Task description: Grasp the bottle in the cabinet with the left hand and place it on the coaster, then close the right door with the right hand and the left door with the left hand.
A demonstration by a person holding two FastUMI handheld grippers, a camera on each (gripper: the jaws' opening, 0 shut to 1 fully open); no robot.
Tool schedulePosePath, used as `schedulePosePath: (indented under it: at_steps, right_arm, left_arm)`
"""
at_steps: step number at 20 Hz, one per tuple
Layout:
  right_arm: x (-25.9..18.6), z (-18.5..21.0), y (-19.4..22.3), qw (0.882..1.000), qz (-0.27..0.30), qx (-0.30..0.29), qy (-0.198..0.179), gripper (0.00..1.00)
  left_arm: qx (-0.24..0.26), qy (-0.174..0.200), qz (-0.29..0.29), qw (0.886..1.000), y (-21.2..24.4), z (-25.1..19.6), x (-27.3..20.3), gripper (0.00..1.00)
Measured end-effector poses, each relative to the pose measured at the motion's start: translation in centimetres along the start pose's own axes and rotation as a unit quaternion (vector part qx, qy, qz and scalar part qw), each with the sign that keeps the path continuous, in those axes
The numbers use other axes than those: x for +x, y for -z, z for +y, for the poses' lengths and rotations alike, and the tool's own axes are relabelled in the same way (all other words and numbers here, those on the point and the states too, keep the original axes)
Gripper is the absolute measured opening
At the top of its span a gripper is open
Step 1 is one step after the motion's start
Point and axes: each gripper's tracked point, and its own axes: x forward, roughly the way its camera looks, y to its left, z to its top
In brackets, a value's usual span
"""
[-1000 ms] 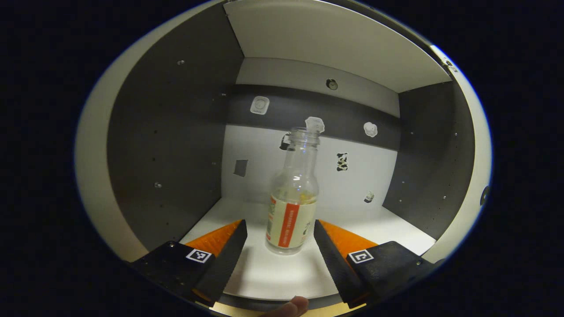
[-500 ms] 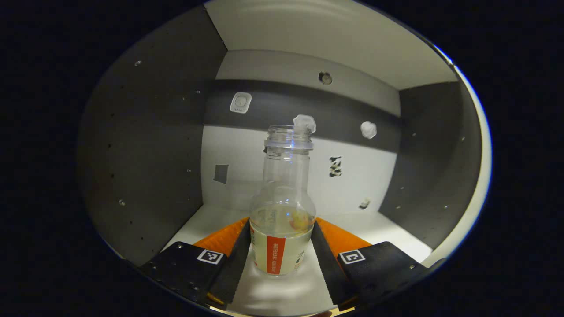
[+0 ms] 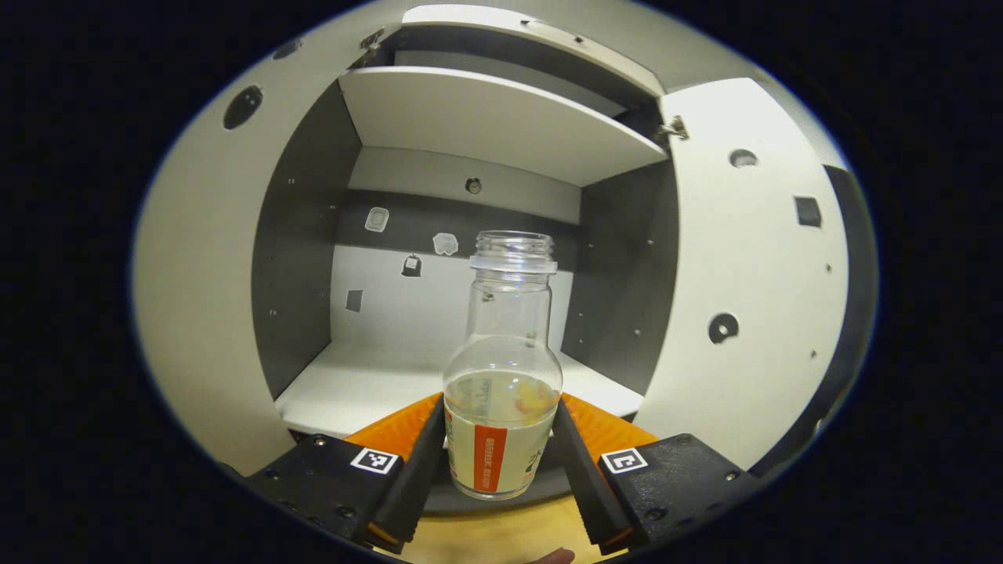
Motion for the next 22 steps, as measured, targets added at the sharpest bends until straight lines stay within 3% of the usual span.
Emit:
schedulePosePath:
  at_steps: [3,7,12,16,22]
  right_arm:
    - [-0.7,-1.4,1.2,1.000,0.011,0.004,-0.003,0.96]
    - [-1.3,-2.7,3.4,1.000,0.028,0.009,-0.002,0.96]
    - [-1.2,-3.0,4.4,0.999,0.021,0.030,-0.008,0.96]
    - [-0.8,-2.1,5.0,0.998,0.019,0.052,-0.027,0.94]
    - [-0.7,-3.3,6.7,0.999,0.038,0.026,-0.011,0.97]
  left_arm:
    - [0.043,-0.037,0.015,0.998,4.7,-0.3,-3.5,0.79]
    - [0.028,-0.017,-0.002,0.999,10.1,-3.8,-7.9,0.80]
    - [0.017,0.001,0.047,0.999,20.1,-7.0,-12.5,0.80]
    - [0.038,0.015,0.053,0.998,24.5,-8.7,-14.6,0.80]
    - [0.025,0.032,0.067,0.997,27.4,-10.1,-15.9,0.81]
